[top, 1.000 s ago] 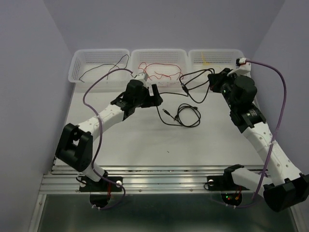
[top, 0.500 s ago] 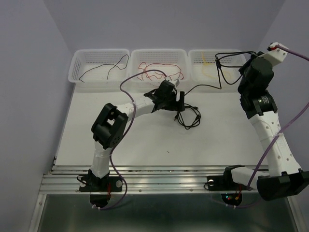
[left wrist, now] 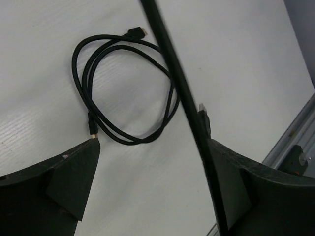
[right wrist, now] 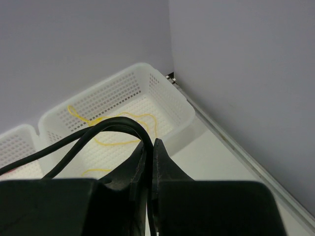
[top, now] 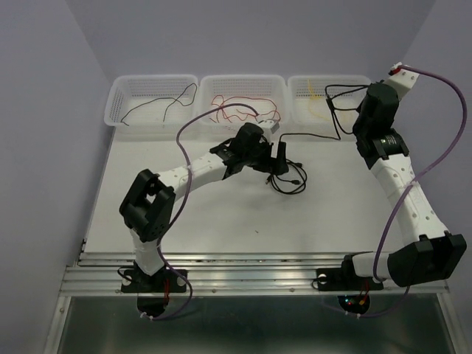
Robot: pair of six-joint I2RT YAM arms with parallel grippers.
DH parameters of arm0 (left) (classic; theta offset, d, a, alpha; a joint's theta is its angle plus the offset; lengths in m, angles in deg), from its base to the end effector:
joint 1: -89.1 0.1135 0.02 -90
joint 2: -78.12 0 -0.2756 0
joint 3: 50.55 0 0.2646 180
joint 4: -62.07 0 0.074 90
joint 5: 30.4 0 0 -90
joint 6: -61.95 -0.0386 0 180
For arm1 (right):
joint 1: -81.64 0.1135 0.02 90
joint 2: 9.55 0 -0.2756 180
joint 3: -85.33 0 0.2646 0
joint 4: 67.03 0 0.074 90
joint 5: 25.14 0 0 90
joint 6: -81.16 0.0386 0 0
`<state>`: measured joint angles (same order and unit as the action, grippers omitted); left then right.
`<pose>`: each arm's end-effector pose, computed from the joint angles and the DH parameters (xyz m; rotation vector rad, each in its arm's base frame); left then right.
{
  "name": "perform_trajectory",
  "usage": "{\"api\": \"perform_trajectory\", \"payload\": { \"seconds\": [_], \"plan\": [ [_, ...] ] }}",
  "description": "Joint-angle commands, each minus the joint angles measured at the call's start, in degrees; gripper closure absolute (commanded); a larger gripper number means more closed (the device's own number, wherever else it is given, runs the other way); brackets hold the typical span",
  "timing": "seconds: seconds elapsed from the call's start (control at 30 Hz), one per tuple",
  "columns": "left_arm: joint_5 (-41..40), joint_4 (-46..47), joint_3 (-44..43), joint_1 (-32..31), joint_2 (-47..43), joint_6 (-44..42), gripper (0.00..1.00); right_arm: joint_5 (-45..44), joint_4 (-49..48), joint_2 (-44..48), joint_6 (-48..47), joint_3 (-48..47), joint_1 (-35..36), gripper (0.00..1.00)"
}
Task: Untangle the cables
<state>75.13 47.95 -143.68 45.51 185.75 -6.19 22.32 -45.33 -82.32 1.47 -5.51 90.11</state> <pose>0.3241 -0.3228 0.2566 0.5879 2.1210 -0.9556 0.2928 0.0172 0.4523 0.5835 1.5209 -0.3533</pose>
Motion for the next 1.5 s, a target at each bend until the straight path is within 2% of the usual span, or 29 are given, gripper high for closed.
{"api": "perform_trajectory", "payload": {
  "seconds": [0.0,0.1,0.23,0.3,0.43,0.57,0.73,0.87,0.97,1.03,1.23,1.47],
  "plan": [
    [-0.23,4.18,3.11,-0.35,-9.8,-1.39,0.01,0.09,-2.8,-0.27,0.68,0.21,-1.0,0.99],
    [-0.94,3.92,5.14,-0.35,-12.88,-1.48,0.01,-2.01,-2.71,-0.79,-0.63,0.39,-1.0,0.99],
    [-2.87,2.95,7.69,-0.35,-19.71,-1.13,0.01,-6.32,-2.8,-2.37,-1.96,0.56,-4.5,0.99],
    [-2.35,3.04,10.23,-0.26,-23.24,-0.78,0.01,-4.31,-2.71,-3.07,-1.0,1.0,-8.02,0.99],
    [-2.69,6.01,15.23,-0.35,-34.82,-0.51,0.01,1.31,-2.71,-2.64,0.68,4.07,-9.26,0.99],
    [-10.4,3.84,16.05,-0.35,-36.63,0.28,0.01,5.36,-2.71,0.61,2.79,6.62,-9.26,0.99],
    [-16.83,-2.93,8.07,-0.26,-24.27,0.72,0.01,6.86,-1.66,3.86,3.76,8.21,-9.26,0.99],
    [-18.16,-6.79,0.16,-0.18,-12.47,-0.42,0.01,8.35,-1.39,7.11,5.16,10.58,-9.26,0.99],
    [-17.73,-10.48,-8.89,-0.26,-3.79,-2.17,0.01,10.02,-1.39,10.71,6.56,12.6,-9.26,0.99],
    [-17.29,-11.02,-11.37,-0.26,1.4,-3.14,0.01,11.86,-1.39,11.77,6.66,14.01,-9.26,0.99],
    [-13.88,-13.66,-19.98,-0.26,12.31,-6.57,0.01,12.66,-1.39,13.71,6.57,15.86,-9.26,0.99],
    [-14.47,-18.22,-27.72,-0.53,21.46,-8.5,0.01,12.75,-1.48,14.24,6.31,16.21,-9.26,0.99]
  ]
}}
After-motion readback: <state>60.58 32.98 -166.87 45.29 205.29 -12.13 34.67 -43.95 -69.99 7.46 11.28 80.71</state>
